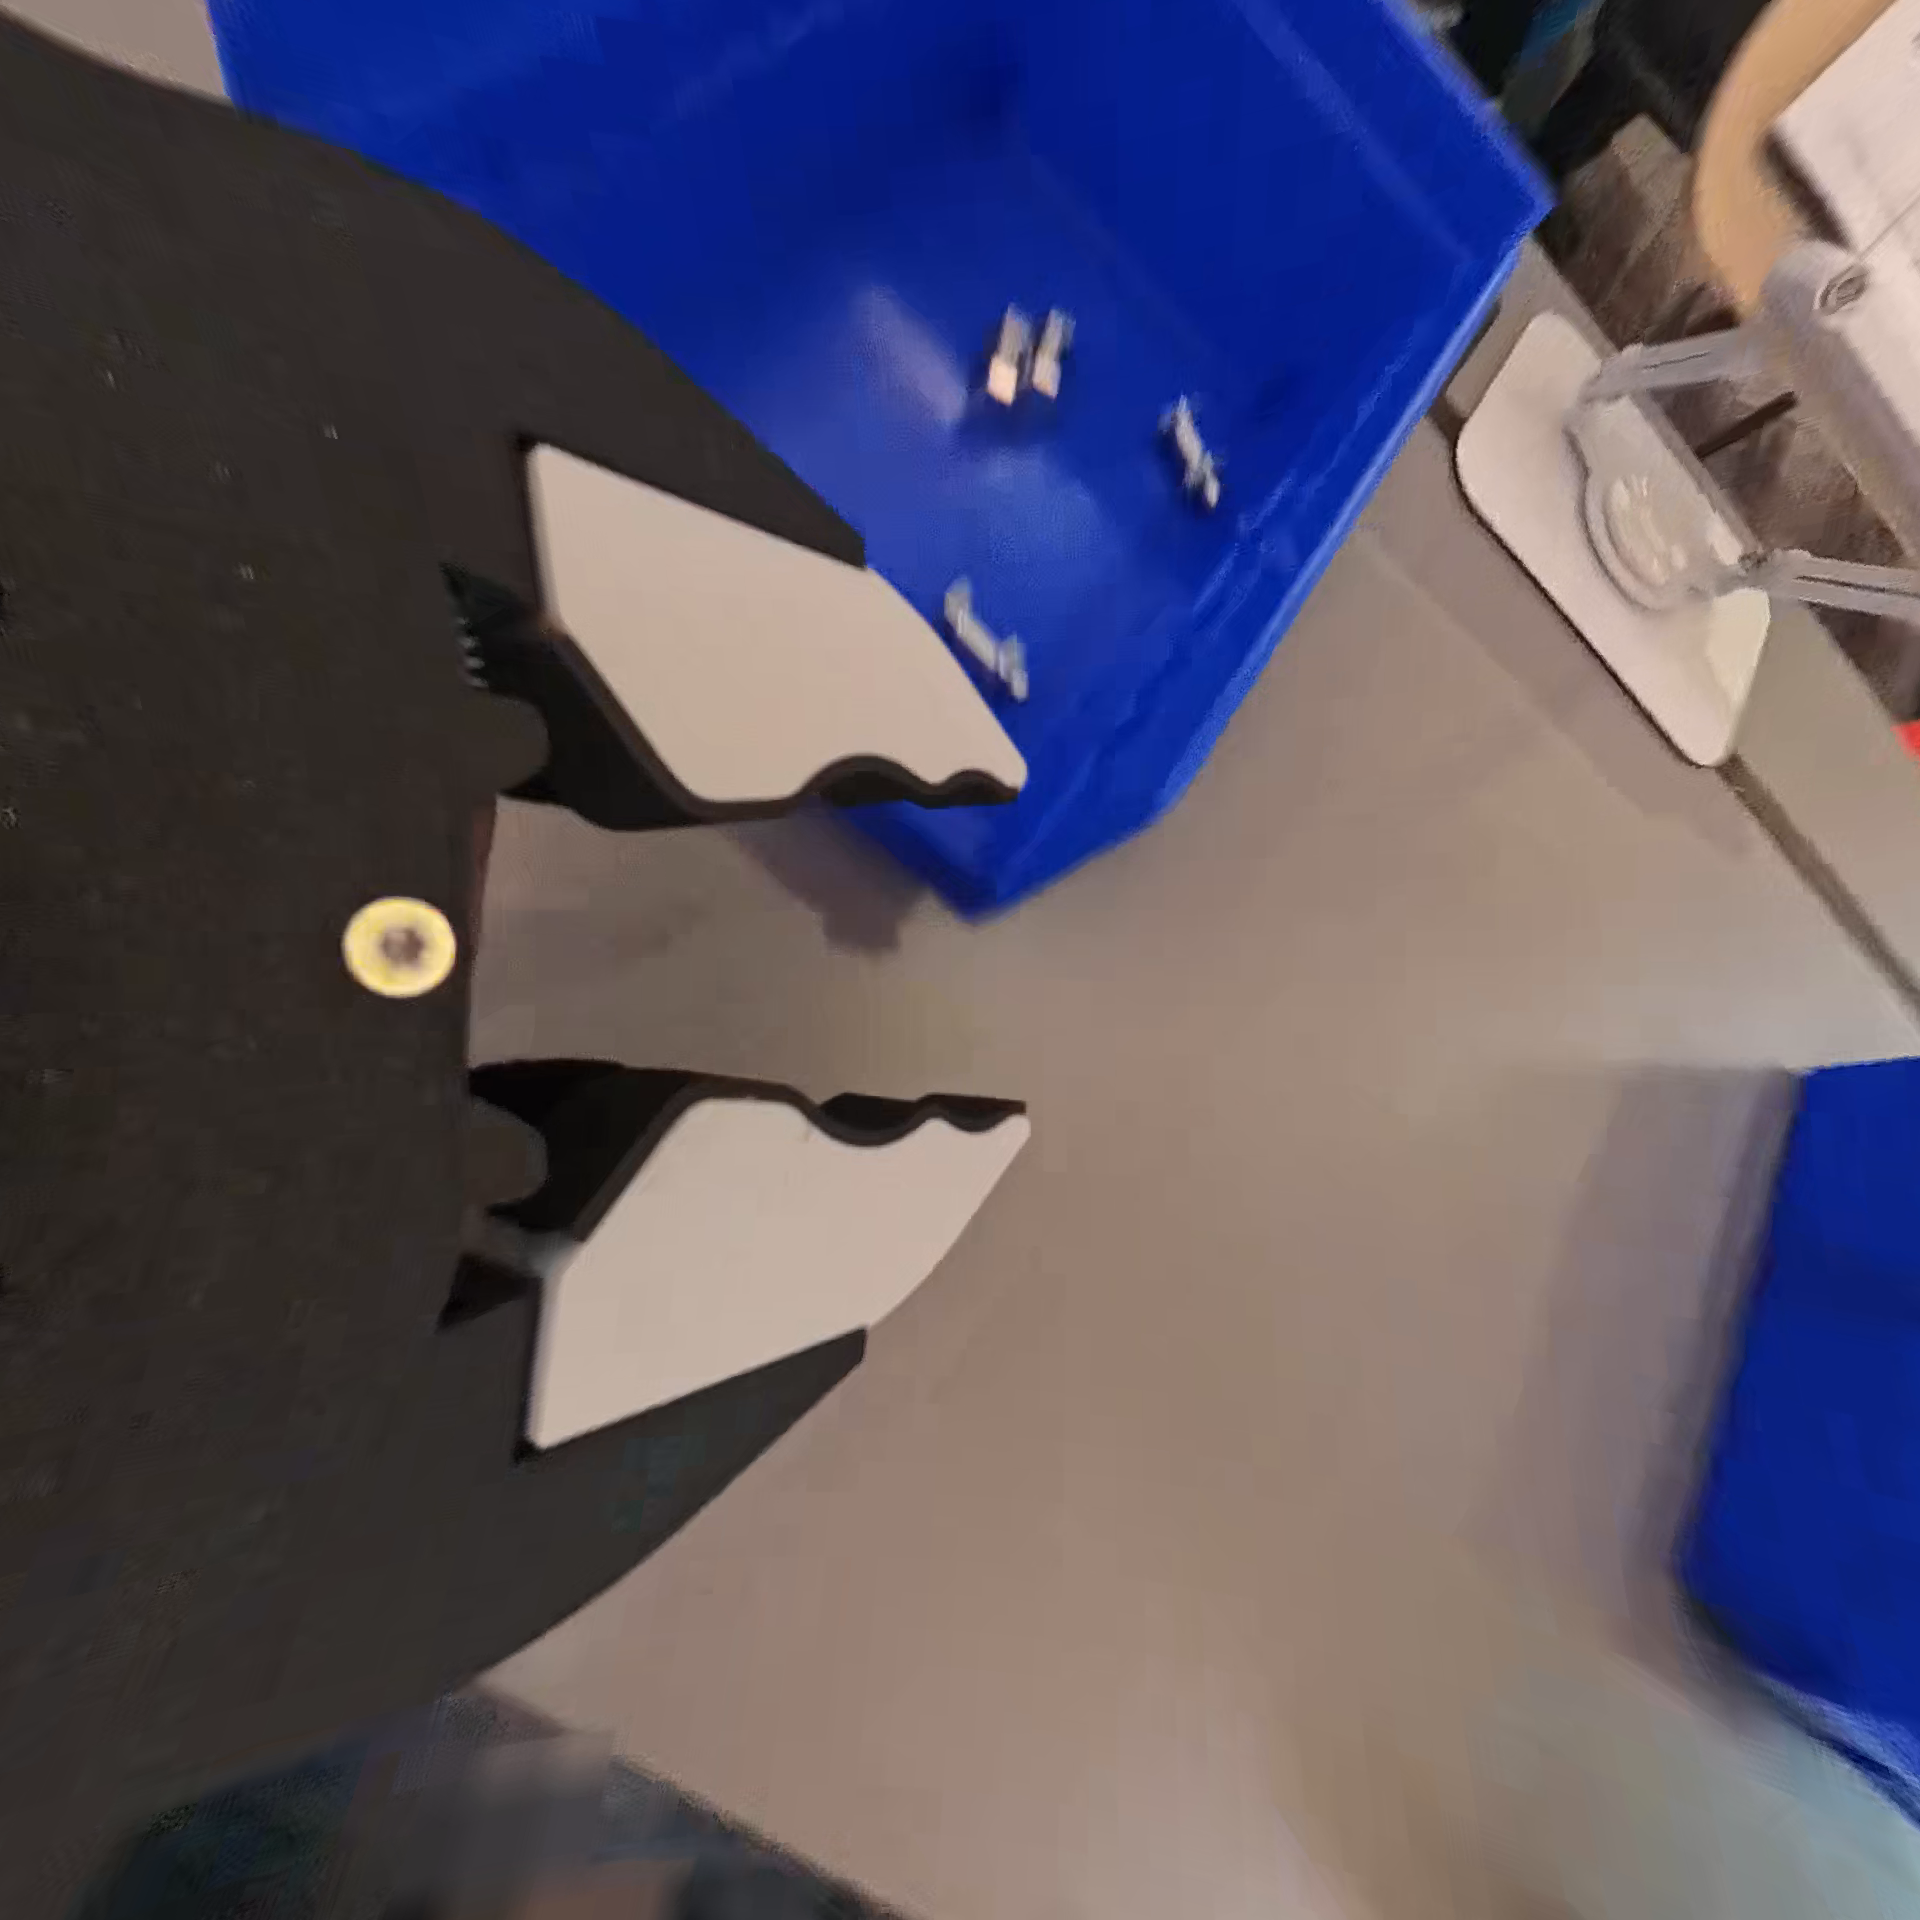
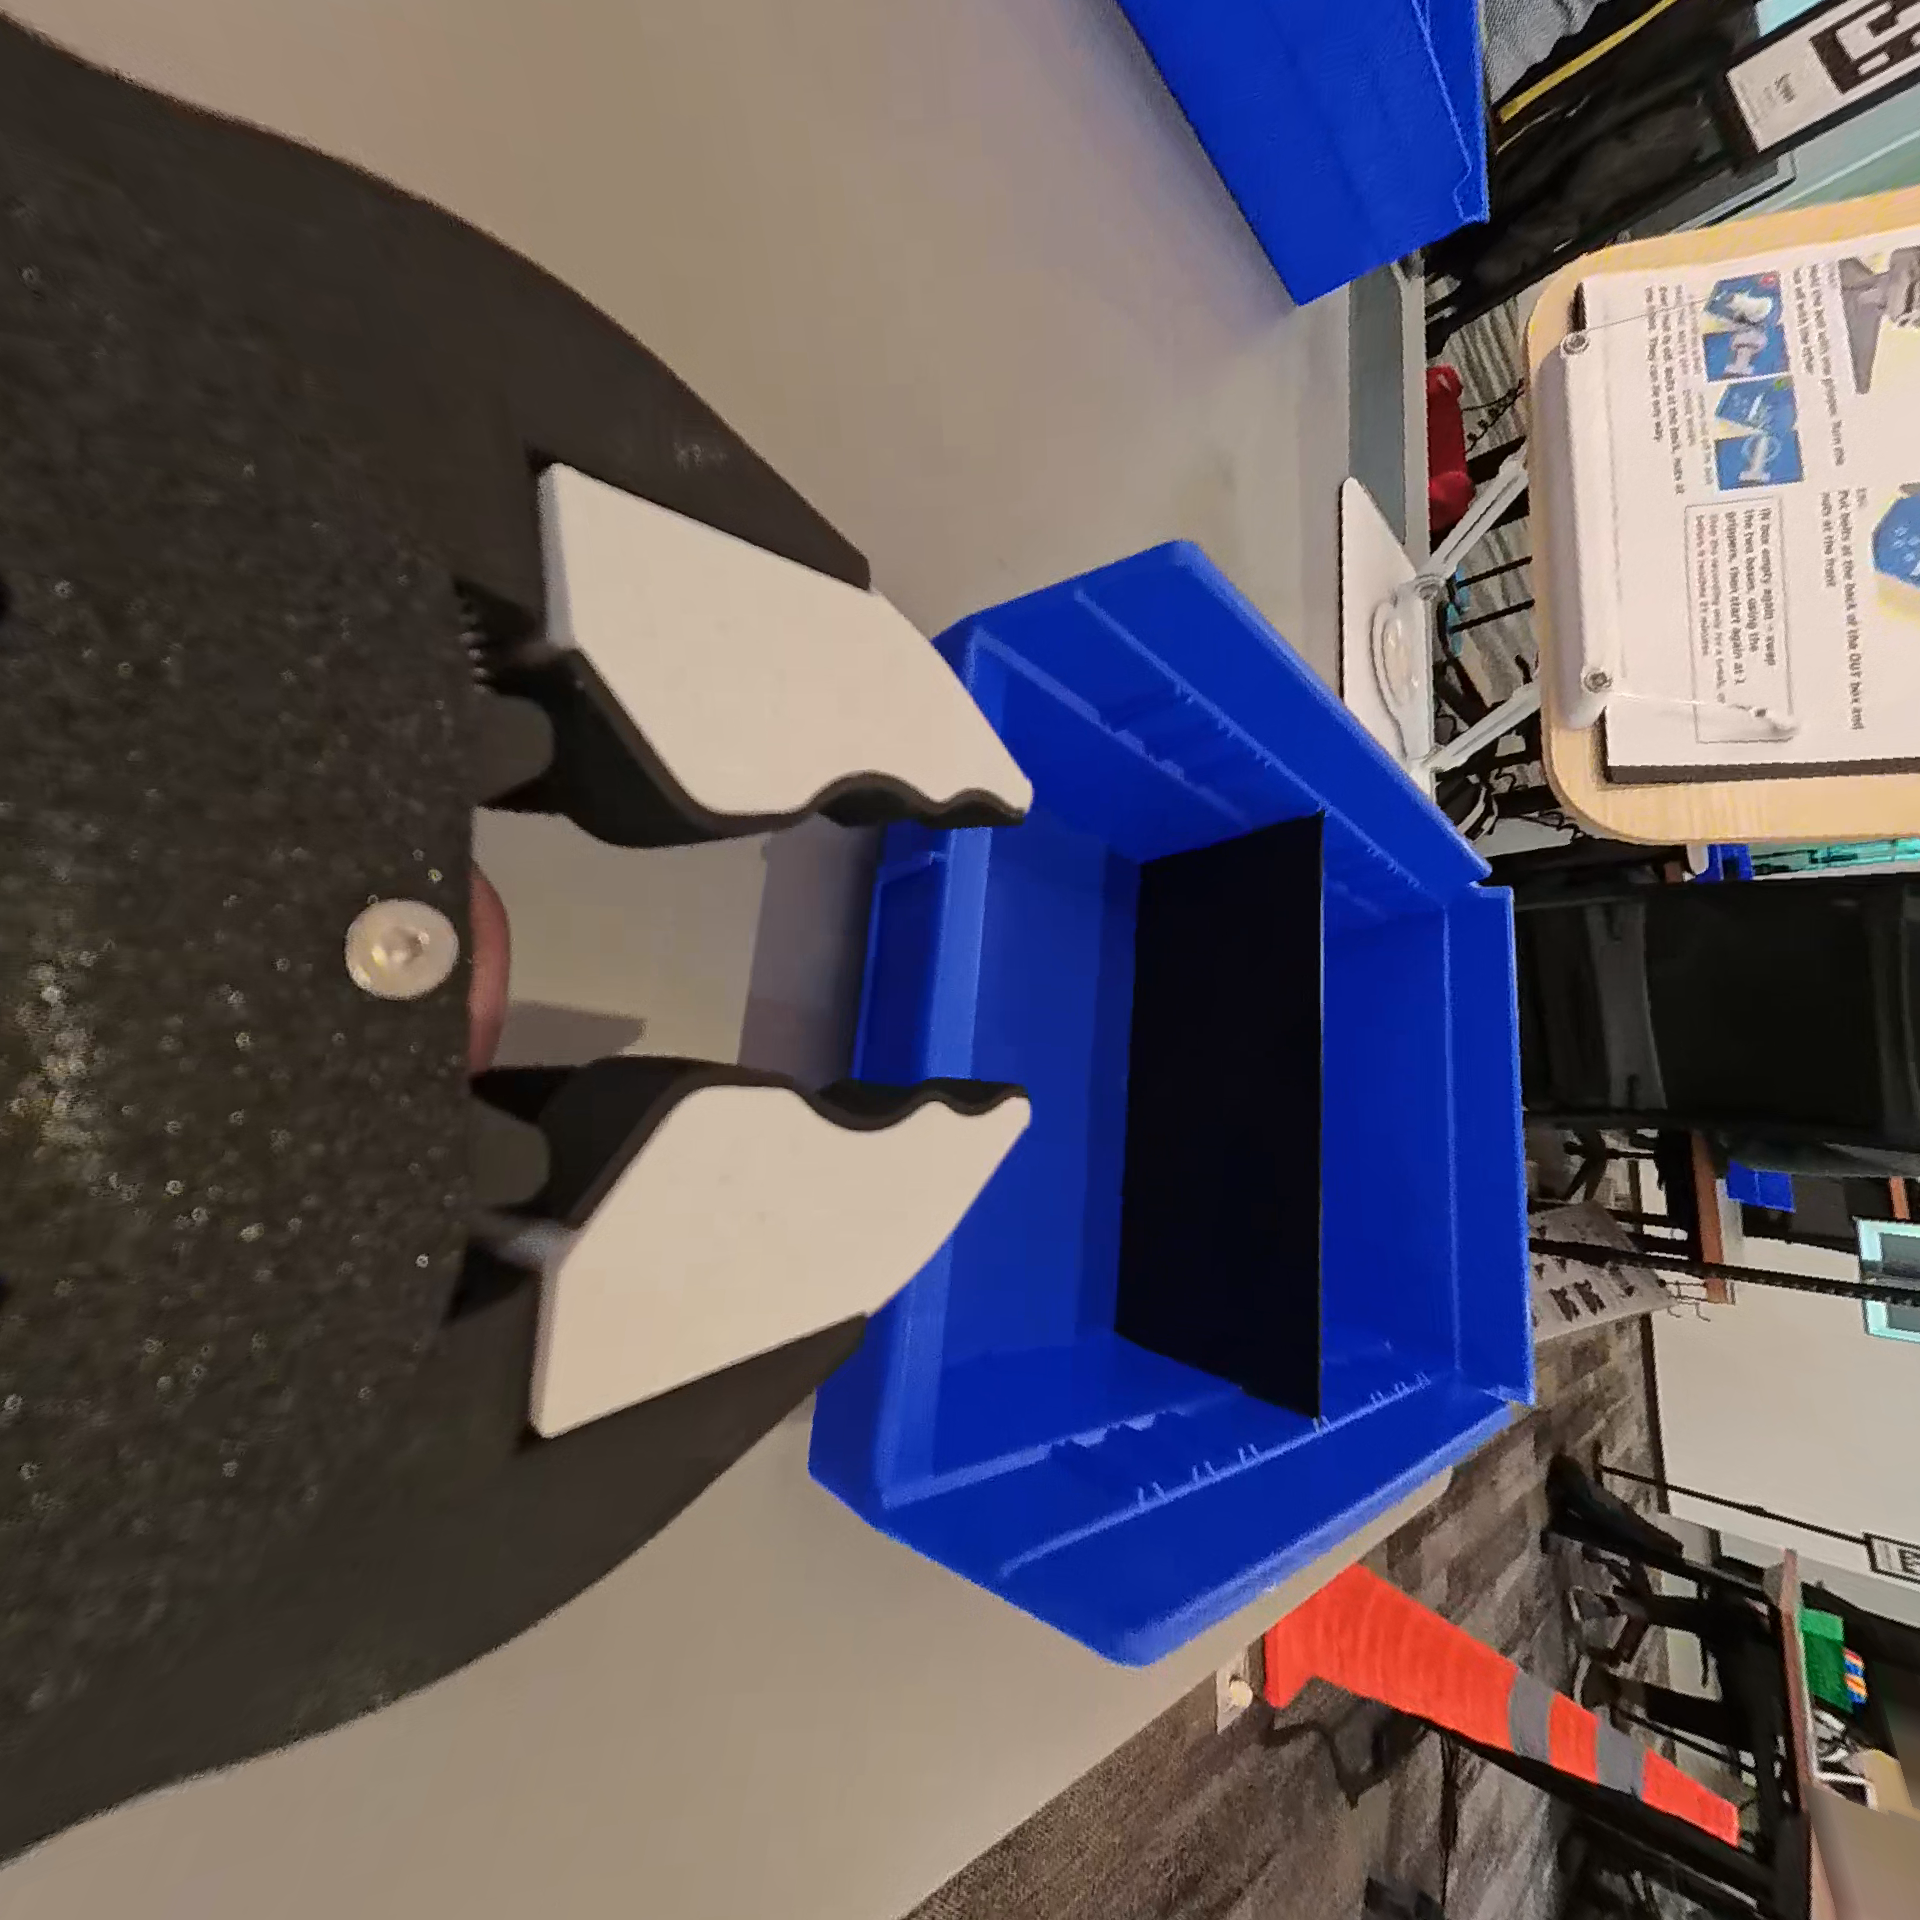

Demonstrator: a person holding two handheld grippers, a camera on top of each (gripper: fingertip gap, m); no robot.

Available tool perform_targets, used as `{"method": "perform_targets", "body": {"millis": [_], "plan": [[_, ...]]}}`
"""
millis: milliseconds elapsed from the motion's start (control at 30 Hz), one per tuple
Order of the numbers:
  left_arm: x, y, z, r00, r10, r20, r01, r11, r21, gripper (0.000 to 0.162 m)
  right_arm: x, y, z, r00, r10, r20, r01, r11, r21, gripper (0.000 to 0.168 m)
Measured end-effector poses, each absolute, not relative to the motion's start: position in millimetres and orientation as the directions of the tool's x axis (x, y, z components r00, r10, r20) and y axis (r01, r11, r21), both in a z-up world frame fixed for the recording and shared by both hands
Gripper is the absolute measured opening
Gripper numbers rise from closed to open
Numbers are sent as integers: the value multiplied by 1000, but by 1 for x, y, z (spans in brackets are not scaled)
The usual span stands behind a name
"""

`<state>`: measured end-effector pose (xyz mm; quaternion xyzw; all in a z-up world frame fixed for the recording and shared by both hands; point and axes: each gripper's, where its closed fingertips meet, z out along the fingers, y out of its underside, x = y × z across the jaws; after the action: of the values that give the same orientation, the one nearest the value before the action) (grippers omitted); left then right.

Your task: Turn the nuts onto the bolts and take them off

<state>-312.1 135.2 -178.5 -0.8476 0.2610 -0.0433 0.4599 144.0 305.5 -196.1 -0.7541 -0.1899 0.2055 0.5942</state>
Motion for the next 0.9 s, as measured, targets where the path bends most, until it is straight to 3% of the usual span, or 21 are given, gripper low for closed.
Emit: {"method": "perform_targets", "body": {"millis": [133, 333, 567, 700, 733, 767, 900], "plan": [[-370, 184, -171, 726, -595, -345, -660, -460, -594, 50, 145, 306, -198, 836, 536, -119, 17, -242, -970, 45], [-408, 217, -232, 517, -824, -233, -843, -443, -304, 47, 150, 305, -195, 839, 526, -137, -7, -241, -970, 44], [-414, 218, -275, 388, -912, -132, -916, -365, -168, 49, 147, 305, -196, 846, 525, -97, 30, -228, -973, 43], [-410, 224, -279, 382, -917, -116, -914, -357, -192, 46, 144, 307, -200, 846, 523, -107, 28, -243, -970, 43], [-410, 223, -281, 380, -920, -101, -914, -356, -193, 41, 143, 307, -201, 844, 524, -113, 24, -247, -969, 43], [-408, 220, -282, 378, -923, -72, -913, -358, -196, 21, 142, 308, -202, 843, 526, -116, 24, -251, -968, 43], [-410, 219, -282, 391, -918, -63, -908, -374, -187, 19, 141, 308, -203, 843, 528, -103, 40, -252, -967, 42]]}}
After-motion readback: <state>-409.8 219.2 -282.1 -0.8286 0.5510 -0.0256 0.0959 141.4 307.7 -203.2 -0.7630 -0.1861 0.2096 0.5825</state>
